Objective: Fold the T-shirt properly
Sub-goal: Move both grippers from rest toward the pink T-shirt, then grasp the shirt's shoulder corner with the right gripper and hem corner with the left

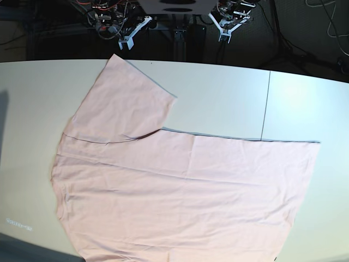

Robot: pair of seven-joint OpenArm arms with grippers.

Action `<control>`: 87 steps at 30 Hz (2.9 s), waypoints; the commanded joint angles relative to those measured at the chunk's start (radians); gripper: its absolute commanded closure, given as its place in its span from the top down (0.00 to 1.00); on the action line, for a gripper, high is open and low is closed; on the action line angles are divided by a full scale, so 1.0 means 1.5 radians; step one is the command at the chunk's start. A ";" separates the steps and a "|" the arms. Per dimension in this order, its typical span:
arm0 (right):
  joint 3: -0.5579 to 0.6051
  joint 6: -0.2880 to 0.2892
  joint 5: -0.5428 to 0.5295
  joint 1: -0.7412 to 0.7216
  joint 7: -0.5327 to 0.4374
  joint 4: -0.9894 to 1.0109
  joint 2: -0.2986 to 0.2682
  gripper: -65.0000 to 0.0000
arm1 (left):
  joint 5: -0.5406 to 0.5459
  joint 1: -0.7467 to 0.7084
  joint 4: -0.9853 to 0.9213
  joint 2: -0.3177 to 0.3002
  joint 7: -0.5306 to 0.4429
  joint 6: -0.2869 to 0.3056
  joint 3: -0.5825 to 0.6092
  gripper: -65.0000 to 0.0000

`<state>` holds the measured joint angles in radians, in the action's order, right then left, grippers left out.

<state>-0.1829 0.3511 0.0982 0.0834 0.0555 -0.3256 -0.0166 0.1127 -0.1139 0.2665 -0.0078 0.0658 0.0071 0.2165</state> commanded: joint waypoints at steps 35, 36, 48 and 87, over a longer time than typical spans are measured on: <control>-0.001 0.061 -0.078 0.156 -0.004 -0.144 -0.069 0.00 | 0.026 -0.160 0.267 -0.109 0.043 0.215 -0.003 0.00; 0.001 0.079 -0.103 0.176 -0.004 -0.170 -0.079 0.00 | 0.045 -0.184 0.303 -0.122 0.060 0.229 -0.007 0.00; 0.039 0.134 -0.306 0.473 0.026 -0.623 -0.191 0.00 | 0.146 -0.482 0.902 -0.166 0.209 0.233 -0.190 0.00; -0.111 0.108 -0.714 0.279 0.364 -0.772 -0.246 0.57 | 0.182 -0.488 1.222 -0.287 0.308 0.230 -0.201 0.52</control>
<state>-0.3504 0.4747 -0.9909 0.4904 0.5610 -1.4841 -0.3794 0.3790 -0.8364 2.0815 -0.4297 0.5426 0.3485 -0.0795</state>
